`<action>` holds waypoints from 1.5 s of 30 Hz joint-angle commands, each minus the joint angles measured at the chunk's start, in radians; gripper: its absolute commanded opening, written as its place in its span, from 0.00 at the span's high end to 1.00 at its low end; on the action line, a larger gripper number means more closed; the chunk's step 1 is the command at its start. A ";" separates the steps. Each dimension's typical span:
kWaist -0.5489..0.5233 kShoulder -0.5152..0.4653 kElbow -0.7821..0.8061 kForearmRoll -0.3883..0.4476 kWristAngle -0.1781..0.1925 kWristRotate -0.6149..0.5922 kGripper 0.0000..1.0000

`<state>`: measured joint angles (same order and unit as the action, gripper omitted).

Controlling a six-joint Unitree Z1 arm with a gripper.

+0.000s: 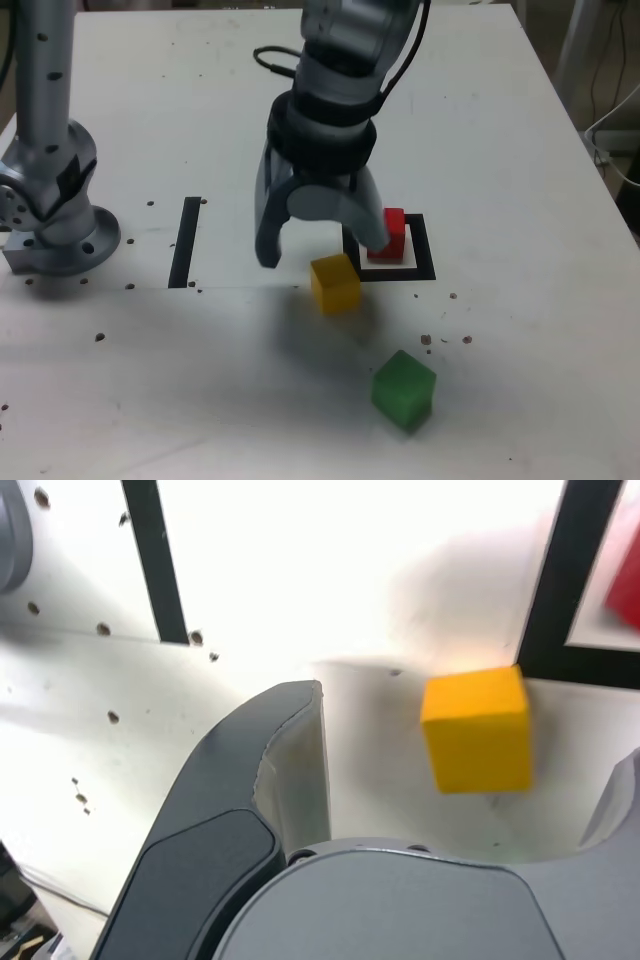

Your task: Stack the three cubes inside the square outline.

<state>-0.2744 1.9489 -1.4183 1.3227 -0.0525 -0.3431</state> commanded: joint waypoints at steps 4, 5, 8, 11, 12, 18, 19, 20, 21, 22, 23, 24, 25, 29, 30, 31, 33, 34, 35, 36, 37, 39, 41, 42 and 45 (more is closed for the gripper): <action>-0.034 0.033 0.001 -0.012 -0.035 -0.009 0.04; -0.038 0.039 -0.001 -0.015 -0.039 -0.009 0.04; -0.044 0.058 -0.009 -0.020 -0.049 -0.003 0.05; -0.045 0.078 -0.018 -0.027 -0.053 0.008 0.06; -0.045 0.086 -0.021 -0.032 -0.053 0.013 0.06; -0.038 0.121 -0.029 -0.057 -0.062 0.044 0.08; -0.035 0.126 -0.027 -0.062 -0.065 0.050 0.08; -0.032 0.130 -0.025 -0.066 -0.067 0.055 0.09; -0.028 0.132 -0.023 -0.069 -0.069 0.059 0.10; -0.025 0.134 -0.020 -0.072 -0.070 0.063 0.12; -0.021 0.136 -0.018 -0.074 -0.070 0.066 0.13; -0.017 0.137 -0.016 -0.075 -0.070 0.068 0.15; -0.014 0.138 -0.016 -0.075 -0.070 0.070 0.17; -0.004 0.144 -0.011 -0.075 -0.073 0.074 0.30; -0.003 0.145 -0.009 -0.076 -0.075 0.074 0.35; -0.002 0.146 -0.008 -0.077 -0.076 0.074 0.38; -0.002 0.147 -0.008 -0.079 -0.077 0.073 0.44; -0.002 0.148 -0.008 -0.080 -0.076 0.073 0.47; -0.002 0.148 -0.010 -0.080 -0.075 0.074 0.51; -0.002 0.148 -0.012 -0.081 -0.073 0.075 0.55; -0.002 0.148 -0.014 -0.082 -0.070 0.077 0.59; -0.002 0.147 -0.018 -0.083 -0.064 0.081 0.65; -0.002 0.147 -0.021 -0.085 -0.060 0.084 0.69; -0.002 0.147 -0.022 -0.085 -0.058 0.085 0.70; -0.002 0.146 -0.025 -0.082 -0.058 0.086 0.70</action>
<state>-0.2778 2.0908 -1.4388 1.2394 -0.1111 -0.2597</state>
